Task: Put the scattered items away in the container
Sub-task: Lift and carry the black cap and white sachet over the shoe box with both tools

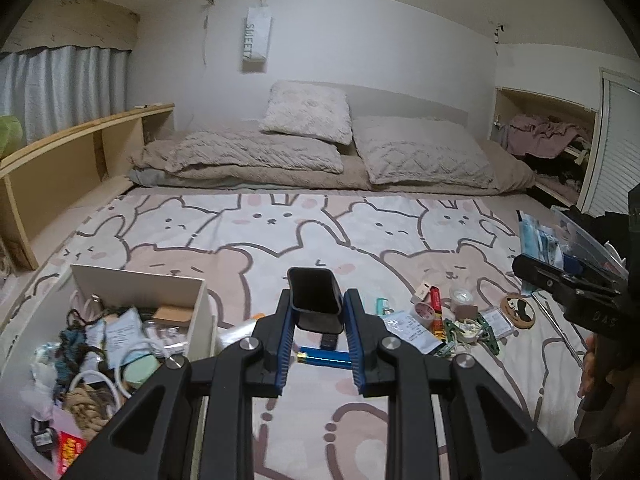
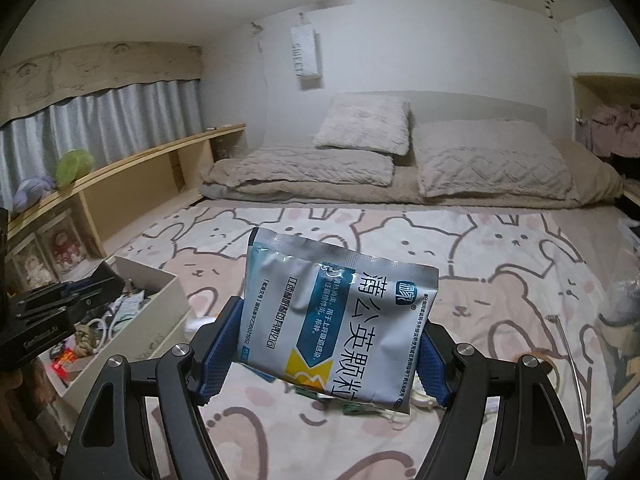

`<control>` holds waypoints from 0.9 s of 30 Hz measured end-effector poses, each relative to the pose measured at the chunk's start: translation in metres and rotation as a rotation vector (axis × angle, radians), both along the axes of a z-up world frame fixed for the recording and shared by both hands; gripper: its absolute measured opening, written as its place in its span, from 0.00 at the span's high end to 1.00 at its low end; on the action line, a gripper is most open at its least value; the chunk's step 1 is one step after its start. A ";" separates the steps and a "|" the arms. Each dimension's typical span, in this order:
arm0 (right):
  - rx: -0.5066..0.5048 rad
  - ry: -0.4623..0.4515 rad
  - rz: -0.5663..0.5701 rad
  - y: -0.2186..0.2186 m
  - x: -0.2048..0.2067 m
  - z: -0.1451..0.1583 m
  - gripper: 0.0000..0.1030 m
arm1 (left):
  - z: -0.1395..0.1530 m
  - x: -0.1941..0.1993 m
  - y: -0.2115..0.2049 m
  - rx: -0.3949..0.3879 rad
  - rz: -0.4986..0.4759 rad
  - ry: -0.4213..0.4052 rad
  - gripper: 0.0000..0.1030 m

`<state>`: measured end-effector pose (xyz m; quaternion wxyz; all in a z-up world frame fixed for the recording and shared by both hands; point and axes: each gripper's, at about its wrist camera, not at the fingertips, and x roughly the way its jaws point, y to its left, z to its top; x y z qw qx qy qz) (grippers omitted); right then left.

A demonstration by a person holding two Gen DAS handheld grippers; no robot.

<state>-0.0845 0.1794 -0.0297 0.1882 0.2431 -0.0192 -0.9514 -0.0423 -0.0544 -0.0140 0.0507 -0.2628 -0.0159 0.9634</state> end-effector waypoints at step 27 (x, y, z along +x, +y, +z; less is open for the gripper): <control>-0.029 -0.017 0.338 -0.147 0.024 0.011 0.25 | 0.006 0.006 -0.141 -0.030 0.106 -0.045 0.76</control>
